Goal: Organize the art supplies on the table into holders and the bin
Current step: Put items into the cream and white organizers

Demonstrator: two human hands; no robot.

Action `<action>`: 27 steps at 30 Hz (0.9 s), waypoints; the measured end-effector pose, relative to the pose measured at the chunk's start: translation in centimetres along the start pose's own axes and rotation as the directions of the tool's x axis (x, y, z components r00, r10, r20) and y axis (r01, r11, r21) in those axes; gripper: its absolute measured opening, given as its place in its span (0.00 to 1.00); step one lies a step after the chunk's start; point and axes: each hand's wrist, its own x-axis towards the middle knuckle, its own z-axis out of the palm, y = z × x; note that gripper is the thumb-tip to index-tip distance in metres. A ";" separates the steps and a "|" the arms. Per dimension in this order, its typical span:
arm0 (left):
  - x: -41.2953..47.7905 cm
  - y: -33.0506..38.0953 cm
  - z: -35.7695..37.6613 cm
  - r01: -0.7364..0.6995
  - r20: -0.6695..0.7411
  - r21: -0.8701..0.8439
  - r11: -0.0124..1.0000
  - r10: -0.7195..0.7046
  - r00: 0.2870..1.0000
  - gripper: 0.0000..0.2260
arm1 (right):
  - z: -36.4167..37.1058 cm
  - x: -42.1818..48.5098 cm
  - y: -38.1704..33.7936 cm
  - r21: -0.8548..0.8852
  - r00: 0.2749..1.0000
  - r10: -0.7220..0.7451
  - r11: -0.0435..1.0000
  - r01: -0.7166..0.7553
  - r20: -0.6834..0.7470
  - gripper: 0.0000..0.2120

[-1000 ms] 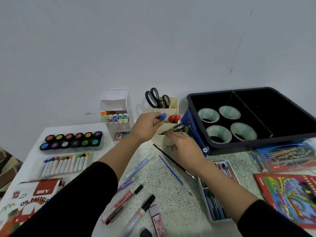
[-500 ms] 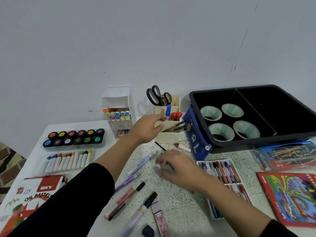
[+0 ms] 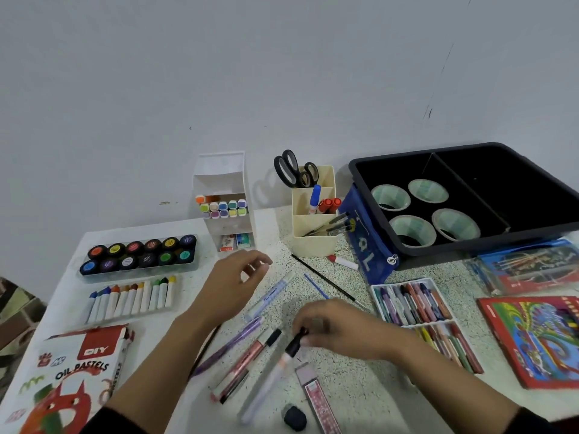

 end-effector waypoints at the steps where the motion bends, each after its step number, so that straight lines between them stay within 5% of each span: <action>1: 0.1 0.0 0.0 -0.006 0.000 -0.005 1.000 0.006 1.000 0.05 | -0.7 -0.1 -0.1 0.105 0.999 0.027 0.994 -0.023 -0.037 0.05; 4: 0.9 0.5 0.2 -0.019 -0.002 -0.057 0.998 0.019 1.000 0.07 | -2.7 -0.1 -0.7 0.363 0.958 0.071 0.931 0.037 -0.280 0.05; 8: 2.8 1.6 0.9 -0.023 -0.031 -0.154 0.988 0.018 0.999 0.07 | -5.9 1.3 -1.3 0.458 0.735 0.172 0.865 0.205 -0.656 0.05; 11: 4.2 2.1 2.0 -0.039 -0.036 -0.165 0.986 0.034 0.999 0.08 | -8.2 3.0 -1.1 0.378 0.538 0.194 0.890 0.256 -0.820 0.04; 16: 5.6 1.5 3.9 -0.054 0.017 -0.097 0.994 0.056 0.998 0.11 | -9.9 5.3 -0.7 0.238 0.374 0.134 0.939 0.248 -0.918 0.04; 20: 6.1 1.4 4.5 -0.074 -0.026 -0.080 0.994 0.072 0.997 0.11 | -10.4 7.0 -0.7 -0.006 0.355 -0.059 0.989 0.149 -0.933 0.06; 24: 6.3 1.4 4.9 -0.101 -0.050 -0.058 0.993 0.098 0.994 0.09 | -11.5 9.0 -0.6 -0.329 0.451 -0.250 0.939 -0.104 -0.857 0.06; 27: 6.3 1.3 5.1 -0.105 -0.069 -0.029 0.994 0.102 0.992 0.08 | -12.4 10.2 -0.2 -0.426 0.561 -0.273 0.890 -0.160 -0.782 0.09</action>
